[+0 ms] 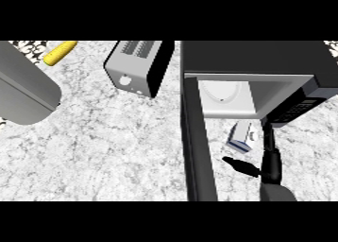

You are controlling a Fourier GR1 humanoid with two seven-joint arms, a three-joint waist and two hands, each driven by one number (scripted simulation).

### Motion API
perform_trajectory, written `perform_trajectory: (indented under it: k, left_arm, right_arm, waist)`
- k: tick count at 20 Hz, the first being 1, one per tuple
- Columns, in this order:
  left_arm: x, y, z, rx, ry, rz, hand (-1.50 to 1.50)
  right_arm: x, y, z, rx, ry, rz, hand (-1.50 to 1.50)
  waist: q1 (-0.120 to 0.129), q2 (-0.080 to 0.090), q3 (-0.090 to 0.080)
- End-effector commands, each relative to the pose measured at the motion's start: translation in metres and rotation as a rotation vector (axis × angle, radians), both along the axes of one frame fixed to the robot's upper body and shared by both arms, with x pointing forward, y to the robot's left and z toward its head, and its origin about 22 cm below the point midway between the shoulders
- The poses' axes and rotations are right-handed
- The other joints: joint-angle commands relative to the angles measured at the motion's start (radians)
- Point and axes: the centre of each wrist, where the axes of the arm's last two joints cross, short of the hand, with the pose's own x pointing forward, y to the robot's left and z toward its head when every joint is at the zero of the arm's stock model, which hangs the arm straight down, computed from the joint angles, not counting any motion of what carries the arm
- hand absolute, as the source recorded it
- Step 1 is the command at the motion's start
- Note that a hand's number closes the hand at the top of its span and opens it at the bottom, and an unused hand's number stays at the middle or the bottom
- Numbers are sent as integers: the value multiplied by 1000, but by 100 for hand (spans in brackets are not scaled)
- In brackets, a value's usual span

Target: Pick up the milk, place it into the microwave and close the microwave

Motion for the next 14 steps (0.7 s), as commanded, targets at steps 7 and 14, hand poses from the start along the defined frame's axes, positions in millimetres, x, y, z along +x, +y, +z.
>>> perform_trajectory:
  k: [7,14]
  left_arm:
    - [8,-6,13,-19,-51,-40,-150]
    - [-5,4,16,-2,-40,-16,-150]
  right_arm:
    - [24,2,-1,-80,-82,98,150]
    - [25,0,-2,-10,-180,136,150]
  waist:
    - [-4,2,0]
    - [1,1,0]
